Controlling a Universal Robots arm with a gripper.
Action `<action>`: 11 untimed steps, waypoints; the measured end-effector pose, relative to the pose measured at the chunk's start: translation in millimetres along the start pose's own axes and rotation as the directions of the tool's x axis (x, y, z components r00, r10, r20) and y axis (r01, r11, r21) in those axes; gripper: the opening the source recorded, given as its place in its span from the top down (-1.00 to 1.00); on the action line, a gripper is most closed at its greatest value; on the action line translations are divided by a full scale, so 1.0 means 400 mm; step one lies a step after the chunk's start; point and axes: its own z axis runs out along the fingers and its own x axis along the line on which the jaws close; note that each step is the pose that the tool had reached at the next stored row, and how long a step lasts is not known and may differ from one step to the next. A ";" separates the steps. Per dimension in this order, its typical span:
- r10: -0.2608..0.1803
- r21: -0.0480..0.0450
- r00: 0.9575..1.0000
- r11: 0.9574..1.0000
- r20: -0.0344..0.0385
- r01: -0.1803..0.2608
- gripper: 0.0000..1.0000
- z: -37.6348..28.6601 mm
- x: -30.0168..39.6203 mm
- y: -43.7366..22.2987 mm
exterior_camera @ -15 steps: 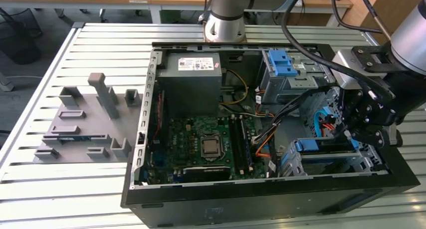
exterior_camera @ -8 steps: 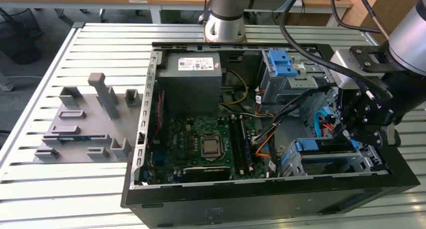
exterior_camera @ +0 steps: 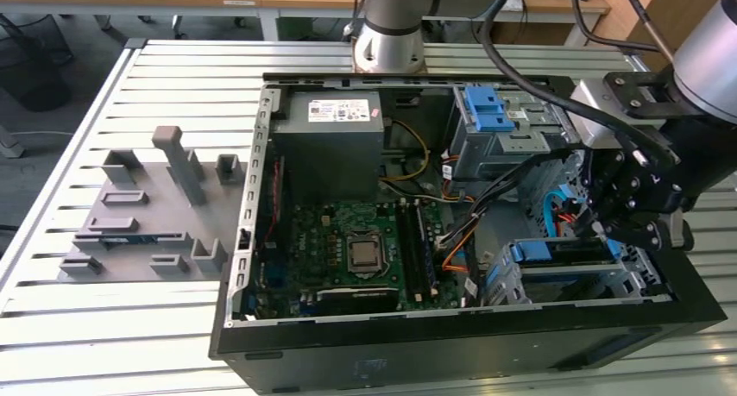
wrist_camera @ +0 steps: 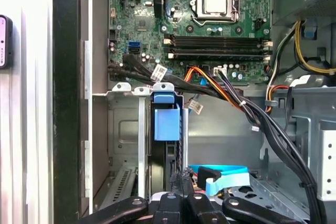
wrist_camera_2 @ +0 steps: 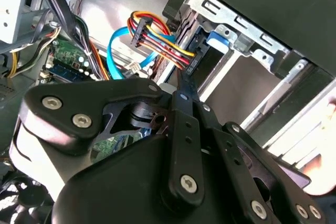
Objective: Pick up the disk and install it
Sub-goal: 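Insert the second disk wire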
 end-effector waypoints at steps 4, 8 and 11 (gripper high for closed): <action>0.000 0.000 1.000 1.000 0.000 0.000 0.79 -0.024 -0.001 0.000; 0.000 0.000 1.000 1.000 0.000 0.000 0.79 -0.025 -0.001 0.008; 0.000 0.000 1.000 1.000 0.000 0.000 0.79 -0.025 -0.001 0.018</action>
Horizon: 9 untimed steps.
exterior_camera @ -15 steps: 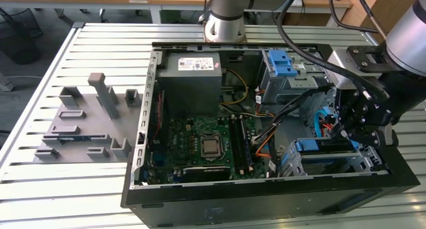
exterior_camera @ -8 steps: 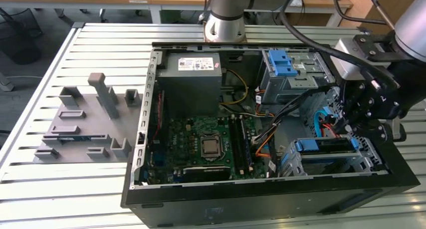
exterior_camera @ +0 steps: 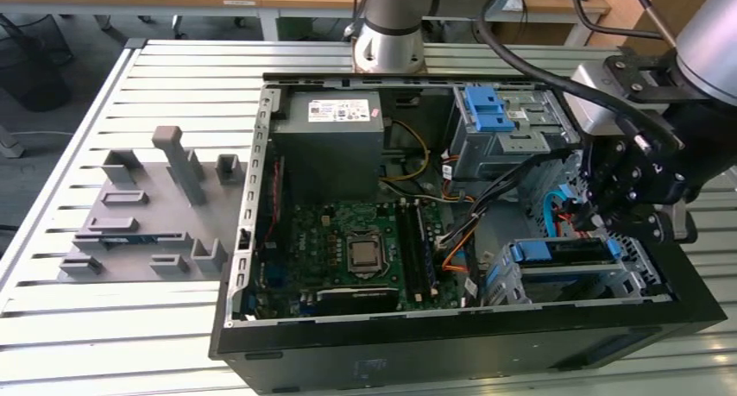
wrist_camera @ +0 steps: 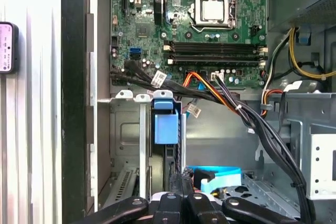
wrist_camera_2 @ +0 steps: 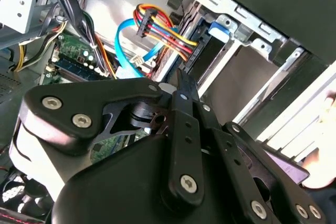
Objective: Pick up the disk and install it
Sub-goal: 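Insert the second disk wire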
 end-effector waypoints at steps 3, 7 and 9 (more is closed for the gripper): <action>0.000 0.000 1.000 1.000 0.000 0.000 0.79 -0.007 0.000 0.003; 0.000 0.000 1.000 1.000 0.000 0.000 0.79 -0.029 -0.002 0.003; 0.000 0.000 1.000 1.000 0.000 0.000 0.79 -0.037 -0.002 0.004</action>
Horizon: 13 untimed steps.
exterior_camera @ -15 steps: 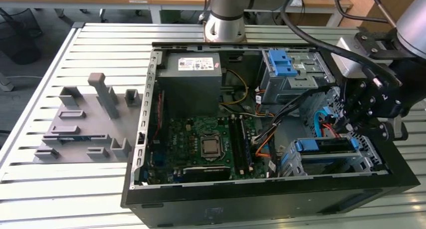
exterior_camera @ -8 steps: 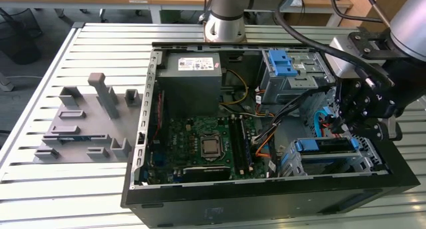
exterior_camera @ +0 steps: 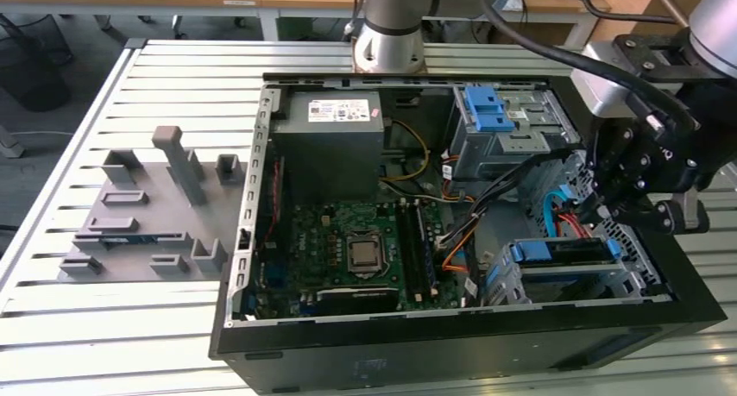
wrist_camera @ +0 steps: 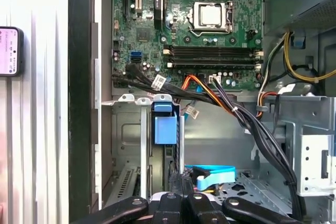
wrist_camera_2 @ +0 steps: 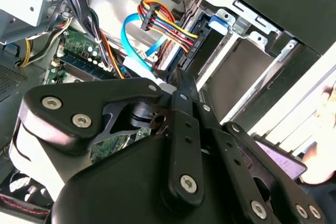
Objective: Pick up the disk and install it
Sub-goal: 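Insert the second disk wire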
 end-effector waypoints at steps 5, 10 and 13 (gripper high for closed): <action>0.000 0.000 1.000 1.000 0.000 0.000 0.79 -0.019 -0.002 0.003; 0.000 0.000 1.000 1.000 0.001 0.000 0.79 -0.026 -0.004 0.009; 0.000 0.000 1.000 1.000 0.003 0.000 0.79 -0.029 -0.007 0.012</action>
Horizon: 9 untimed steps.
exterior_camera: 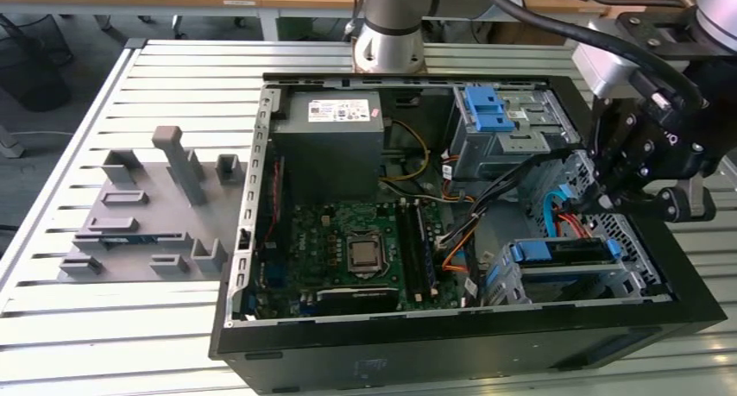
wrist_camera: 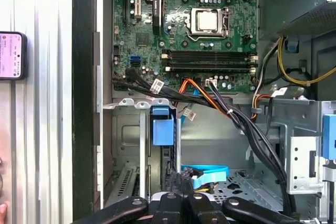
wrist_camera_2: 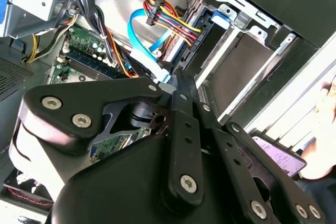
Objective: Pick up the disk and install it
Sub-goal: 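Insert the second disk wire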
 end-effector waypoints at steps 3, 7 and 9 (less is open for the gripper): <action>0.000 0.000 1.000 1.000 0.003 0.000 0.79 0.000 -0.003 0.003; 0.000 0.000 1.000 1.000 0.012 0.000 0.79 0.001 -0.008 0.004; 0.000 0.000 1.000 1.000 0.017 0.000 0.79 0.001 -0.010 0.004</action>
